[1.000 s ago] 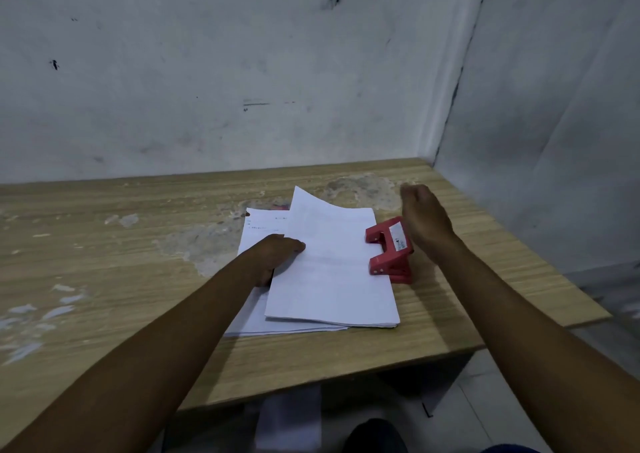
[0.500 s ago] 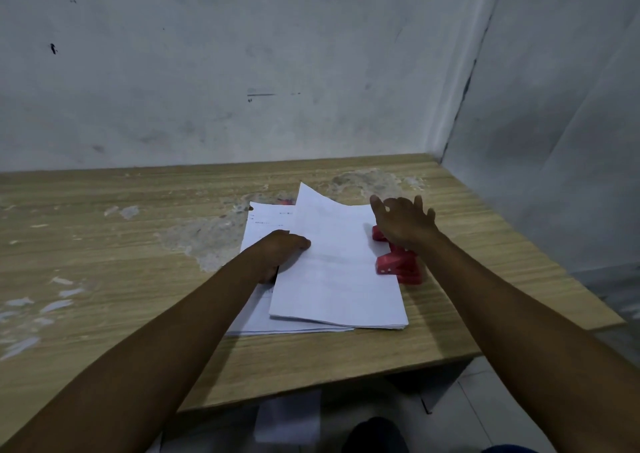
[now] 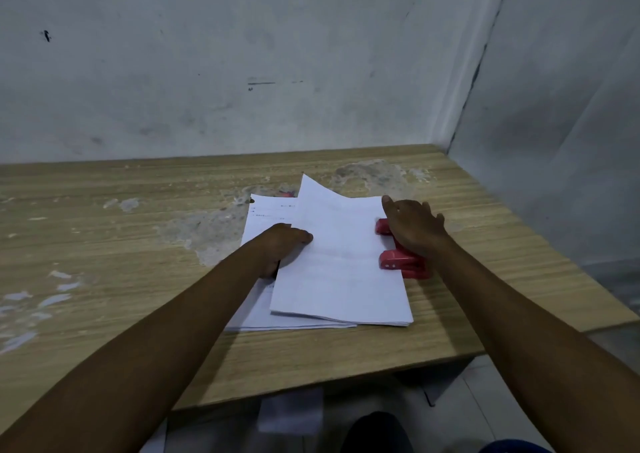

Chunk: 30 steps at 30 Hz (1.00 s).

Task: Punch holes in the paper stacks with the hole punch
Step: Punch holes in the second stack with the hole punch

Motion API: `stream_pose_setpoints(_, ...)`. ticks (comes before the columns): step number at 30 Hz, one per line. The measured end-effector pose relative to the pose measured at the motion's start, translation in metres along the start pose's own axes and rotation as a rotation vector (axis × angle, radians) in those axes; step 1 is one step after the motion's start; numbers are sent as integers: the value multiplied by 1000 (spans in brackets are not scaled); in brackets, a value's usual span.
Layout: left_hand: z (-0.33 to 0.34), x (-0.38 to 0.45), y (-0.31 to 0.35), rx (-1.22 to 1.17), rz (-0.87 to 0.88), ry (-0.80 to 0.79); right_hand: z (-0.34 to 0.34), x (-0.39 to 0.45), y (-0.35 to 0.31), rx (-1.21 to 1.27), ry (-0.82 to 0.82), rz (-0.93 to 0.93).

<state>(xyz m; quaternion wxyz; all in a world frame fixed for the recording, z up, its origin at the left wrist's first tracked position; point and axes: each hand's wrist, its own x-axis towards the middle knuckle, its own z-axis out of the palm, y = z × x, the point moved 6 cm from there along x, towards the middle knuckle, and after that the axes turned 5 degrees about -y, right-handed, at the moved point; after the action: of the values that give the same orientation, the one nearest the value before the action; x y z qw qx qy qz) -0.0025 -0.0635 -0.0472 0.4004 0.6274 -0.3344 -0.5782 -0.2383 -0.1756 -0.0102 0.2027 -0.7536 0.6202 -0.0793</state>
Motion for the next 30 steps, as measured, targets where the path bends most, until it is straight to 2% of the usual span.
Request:
stream_pose_setpoints(10,1,0,-1,-11,-17,-19,2,2,4,141,22,-62)
stream_pose_setpoints(24,0,2,2,77,4,29,5,9,8,88,23,-24)
stream_pose_setpoints(30,-5,13,-3,124,30,50,12,8,9,6,45,-63)
